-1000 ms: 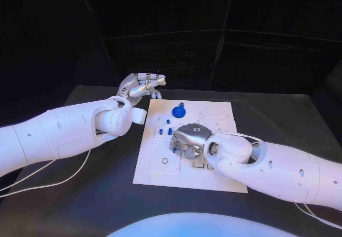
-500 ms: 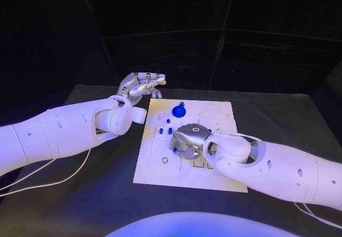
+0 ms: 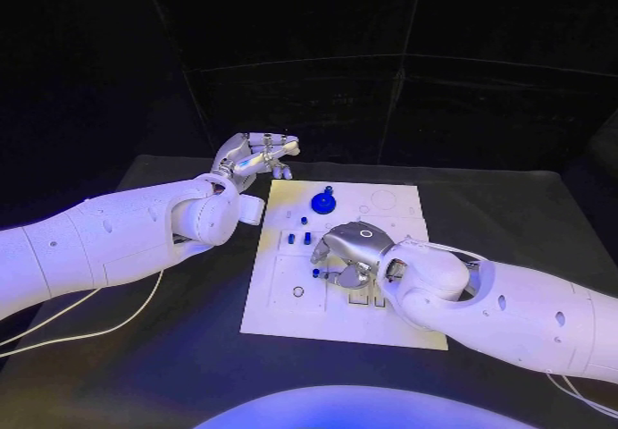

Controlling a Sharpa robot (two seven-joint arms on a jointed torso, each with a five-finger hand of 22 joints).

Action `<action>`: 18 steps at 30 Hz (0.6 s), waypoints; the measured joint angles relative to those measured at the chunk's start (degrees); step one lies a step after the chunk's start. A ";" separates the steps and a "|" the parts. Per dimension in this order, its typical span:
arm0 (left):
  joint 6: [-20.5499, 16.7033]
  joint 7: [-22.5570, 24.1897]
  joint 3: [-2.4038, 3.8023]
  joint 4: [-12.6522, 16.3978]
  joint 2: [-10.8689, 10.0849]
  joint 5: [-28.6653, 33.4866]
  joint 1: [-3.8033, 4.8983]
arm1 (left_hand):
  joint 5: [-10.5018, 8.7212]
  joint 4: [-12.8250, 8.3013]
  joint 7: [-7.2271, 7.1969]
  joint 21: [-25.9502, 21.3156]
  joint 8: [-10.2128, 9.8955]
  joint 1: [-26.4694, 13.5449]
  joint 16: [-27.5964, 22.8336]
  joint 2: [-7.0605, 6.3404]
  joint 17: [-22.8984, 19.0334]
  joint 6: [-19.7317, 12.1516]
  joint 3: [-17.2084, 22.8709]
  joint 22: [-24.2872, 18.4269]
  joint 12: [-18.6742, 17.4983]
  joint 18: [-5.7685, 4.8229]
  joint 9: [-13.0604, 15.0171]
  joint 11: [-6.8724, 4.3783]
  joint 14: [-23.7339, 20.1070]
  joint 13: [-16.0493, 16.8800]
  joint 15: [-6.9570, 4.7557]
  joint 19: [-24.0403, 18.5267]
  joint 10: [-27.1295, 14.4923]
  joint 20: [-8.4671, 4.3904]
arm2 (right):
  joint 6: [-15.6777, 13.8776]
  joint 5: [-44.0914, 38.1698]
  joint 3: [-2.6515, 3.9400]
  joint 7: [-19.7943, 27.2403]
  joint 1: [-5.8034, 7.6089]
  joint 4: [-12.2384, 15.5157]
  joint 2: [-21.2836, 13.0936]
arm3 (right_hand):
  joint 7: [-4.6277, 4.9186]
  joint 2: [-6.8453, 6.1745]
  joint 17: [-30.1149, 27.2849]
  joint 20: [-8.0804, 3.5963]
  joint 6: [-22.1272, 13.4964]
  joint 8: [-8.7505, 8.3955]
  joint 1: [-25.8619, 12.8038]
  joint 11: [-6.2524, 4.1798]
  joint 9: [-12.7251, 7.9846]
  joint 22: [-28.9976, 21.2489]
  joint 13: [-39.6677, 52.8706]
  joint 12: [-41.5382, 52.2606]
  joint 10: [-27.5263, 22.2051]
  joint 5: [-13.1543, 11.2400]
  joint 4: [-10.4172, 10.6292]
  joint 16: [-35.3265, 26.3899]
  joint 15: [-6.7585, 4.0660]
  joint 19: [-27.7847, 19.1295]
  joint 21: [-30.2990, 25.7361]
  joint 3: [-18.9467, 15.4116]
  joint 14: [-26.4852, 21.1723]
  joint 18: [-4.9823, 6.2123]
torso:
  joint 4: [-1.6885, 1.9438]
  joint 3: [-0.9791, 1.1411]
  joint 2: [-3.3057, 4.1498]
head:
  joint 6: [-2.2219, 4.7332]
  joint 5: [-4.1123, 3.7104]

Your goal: Assemble the parts on the task board

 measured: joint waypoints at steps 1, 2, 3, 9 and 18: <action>0.04 -0.04 0.00 -0.10 0.00 0.00 0.00 | 0.00 0.00 0.00 0.00 0.00 0.00 0.00 0.00 0.00 0.00 0.00 0.00 0.00 0.00 0.00 0.00 0.00 0.00 0.00 0.00 0.00 0.00 | -1.05 0.40 0.02 0.22 0.00 0.46 -0.62 | -0.06 0.13 0.00 0.00 -0.50 0.00 -0.42 0.00 -0.03 0.00 0.00 0.21 0.00 0.00 0.20 0.00 0.00 0.00 0.00 -0.38 0.00 -0.01 | -0.01 0.00 0.00 | 0.04 0.00; 0.08 -0.07 0.00 -0.18 0.00 0.00 0.00 | 0.00 0.00 0.00 0.00 0.00 0.00 0.00 0.00 0.00 0.00 0.00 0.00 0.00 0.00 0.00 0.00 0.00 0.00 0.00 0.00 0.00 0.00 | -1.81 0.73 0.03 0.39 0.00 0.78 -1.07 | -0.15 -0.04 -0.13 0.00 -1.02 0.00 -0.66 -0.12 -0.03 -0.03 0.00 0.40 -0.12 0.00 0.27 0.00 0.00 0.00 0.00 -0.91 0.00 -0.01 | -0.01 -0.01 0.00 | 0.07 -0.02; 0.10 -0.10 0.00 -0.26 0.00 0.00 0.00 | 0.00 0.00 0.00 0.00 0.00 0.00 0.00 0.00 0.00 0.00 0.00 0.00 0.00 0.00 0.00 0.00 0.00 0.00 0.00 0.00 0.00 0.00 | -2.54 1.06 0.04 0.56 0.00 1.13 -1.54 | -0.21 -0.03 -0.30 0.00 -1.42 0.00 -0.66 -0.21 -0.03 -0.11 0.03 0.62 -0.21 0.00 0.37 0.00 0.00 0.00 0.00 -1.30 0.00 0.00 | -0.01 -0.02 -0.02 | 0.10 -0.07; 0.28 -0.29 0.00 -0.58 0.00 0.00 0.01 | 0.00 0.00 0.21 0.00 0.00 0.00 0.00 0.00 -0.10 -0.21 0.00 -0.06 0.00 0.00 -0.04 0.00 0.00 0.00 0.00 0.00 -0.42 0.00 | -5.60 3.54 0.30 1.20 0.80 3.93 -5.54 | -0.46 -0.03 -0.51 0.00 -1.71 0.00 -0.65 -0.31 -0.03 -0.32 0.11 1.11 -0.30 0.00 0.32 0.00 0.00 0.00 0.00 -1.58 0.00 0.00 | -0.08 -0.04 -0.06 | 0.51 -0.47; 0.63 -0.49 -0.01 -0.35 -0.07 0.00 0.01 | 0.00 -0.16 0.01 0.00 0.00 0.00 0.00 0.00 -0.09 -0.42 -0.16 -0.05 0.00 0.00 -0.04 0.00 0.00 -0.01 0.00 0.00 -0.42 0.00 | -4.25 6.33 2.02 -0.18 4.04 5.44 -13.01 | -0.79 0.19 -0.46 -0.23 -4.12 0.00 -0.42 -0.84 -0.03 -1.24 0.06 2.17 -1.34 -0.89 0.40 0.28 -0.04 0.23 -0.66 -4.65 0.04 -0.01 | -0.09 -0.16 -0.09 | 1.44 -1.69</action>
